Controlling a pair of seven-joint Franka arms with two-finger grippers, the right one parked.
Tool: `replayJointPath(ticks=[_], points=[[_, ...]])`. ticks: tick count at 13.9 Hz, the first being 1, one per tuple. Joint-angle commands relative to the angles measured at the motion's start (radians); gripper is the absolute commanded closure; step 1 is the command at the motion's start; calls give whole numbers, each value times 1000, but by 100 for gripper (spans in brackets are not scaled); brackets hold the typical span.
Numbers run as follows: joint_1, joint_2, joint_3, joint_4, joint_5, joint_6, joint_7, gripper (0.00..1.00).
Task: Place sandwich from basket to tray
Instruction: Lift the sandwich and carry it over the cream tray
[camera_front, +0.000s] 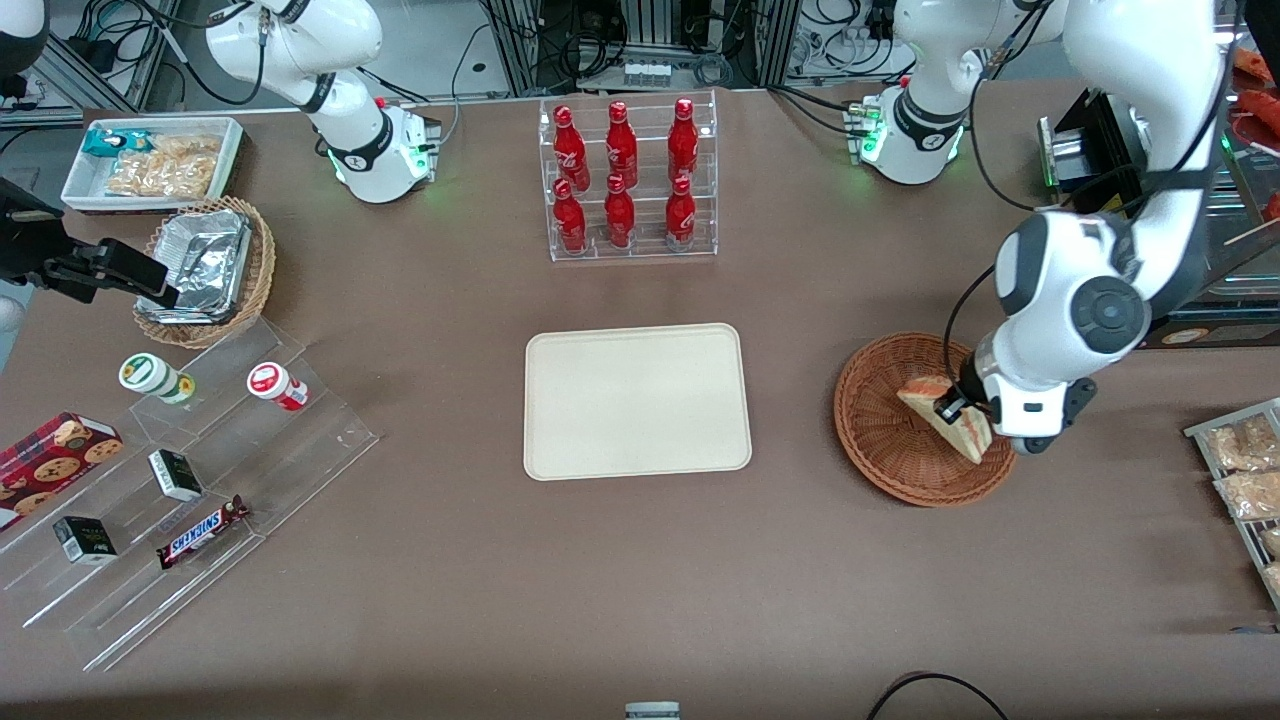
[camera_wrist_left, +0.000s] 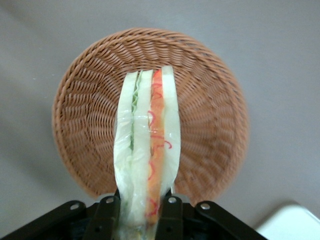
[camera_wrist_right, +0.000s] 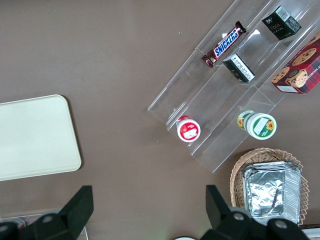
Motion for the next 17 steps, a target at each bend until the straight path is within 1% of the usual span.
replayJointPath(ticks=[1, 2, 3, 4, 5, 6, 9, 12, 14, 15, 17], points=[[-117, 49, -8, 202, -11, -148, -13, 95], [-165, 54, -8, 226, -13, -159, -19, 95], [-202, 60, -8, 226, -16, -148, -18, 98], [-240, 75, -9, 232, -22, -140, -16, 98], [-300, 94, -9, 250, -21, -127, -15, 97], [-348, 123, -8, 264, -16, -113, -13, 95], [-477, 233, -8, 327, -8, -90, -15, 95], [-566, 322, -6, 378, -7, -6, -1, 95], [-601, 382, -6, 387, -7, 137, -4, 94], [-626, 395, -6, 387, -4, 174, -4, 94], [-661, 427, -5, 387, 12, 180, -4, 94]])
